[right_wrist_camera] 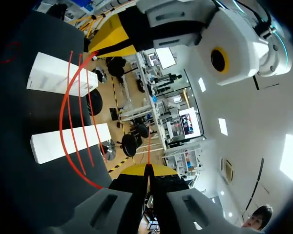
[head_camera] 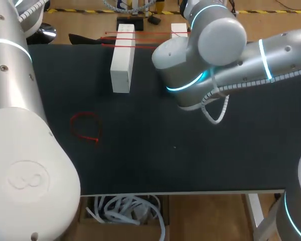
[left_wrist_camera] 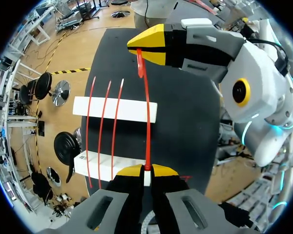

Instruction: Grab the tape and strap the tape.

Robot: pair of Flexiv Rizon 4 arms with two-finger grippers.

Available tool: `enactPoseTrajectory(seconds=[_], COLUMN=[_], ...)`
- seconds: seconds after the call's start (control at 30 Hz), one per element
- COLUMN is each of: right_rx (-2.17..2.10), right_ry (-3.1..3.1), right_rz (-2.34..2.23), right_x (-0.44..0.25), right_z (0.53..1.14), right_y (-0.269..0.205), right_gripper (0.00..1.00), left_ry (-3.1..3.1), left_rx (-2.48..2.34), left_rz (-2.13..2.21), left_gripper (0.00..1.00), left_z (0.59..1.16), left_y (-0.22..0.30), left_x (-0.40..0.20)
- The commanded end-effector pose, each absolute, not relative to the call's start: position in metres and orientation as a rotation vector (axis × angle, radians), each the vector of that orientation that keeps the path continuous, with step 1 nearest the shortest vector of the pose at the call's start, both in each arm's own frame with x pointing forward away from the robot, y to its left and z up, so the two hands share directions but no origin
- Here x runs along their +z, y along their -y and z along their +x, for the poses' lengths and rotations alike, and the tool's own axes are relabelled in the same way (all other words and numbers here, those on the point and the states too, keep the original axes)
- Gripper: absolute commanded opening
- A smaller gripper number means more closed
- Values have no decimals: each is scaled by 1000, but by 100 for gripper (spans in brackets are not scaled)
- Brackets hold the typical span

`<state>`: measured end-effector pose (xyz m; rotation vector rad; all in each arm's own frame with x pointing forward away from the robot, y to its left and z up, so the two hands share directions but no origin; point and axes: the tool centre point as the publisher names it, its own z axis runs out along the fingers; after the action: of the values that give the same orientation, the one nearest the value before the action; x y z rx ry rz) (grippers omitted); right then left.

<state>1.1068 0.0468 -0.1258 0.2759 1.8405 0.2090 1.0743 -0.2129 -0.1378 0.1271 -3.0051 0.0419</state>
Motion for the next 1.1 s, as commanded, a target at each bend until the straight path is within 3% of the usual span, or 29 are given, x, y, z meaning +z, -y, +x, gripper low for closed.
enactPoseTrajectory(seconds=[0.03,1.1], right_rx=[188,17], right_ry=[-1846,-1776], right_rz=[281,129], right_x=[-125,-122], right_z=[1105,1108], right_y=[-57,-90], right_gripper=[0,0], left_ry=[3001,3001], left_rx=[32,32], left_rz=[128,128], left_gripper=[0,0], left_z=[1076,1076], left_y=[214,214], left_x=[-136,-136])
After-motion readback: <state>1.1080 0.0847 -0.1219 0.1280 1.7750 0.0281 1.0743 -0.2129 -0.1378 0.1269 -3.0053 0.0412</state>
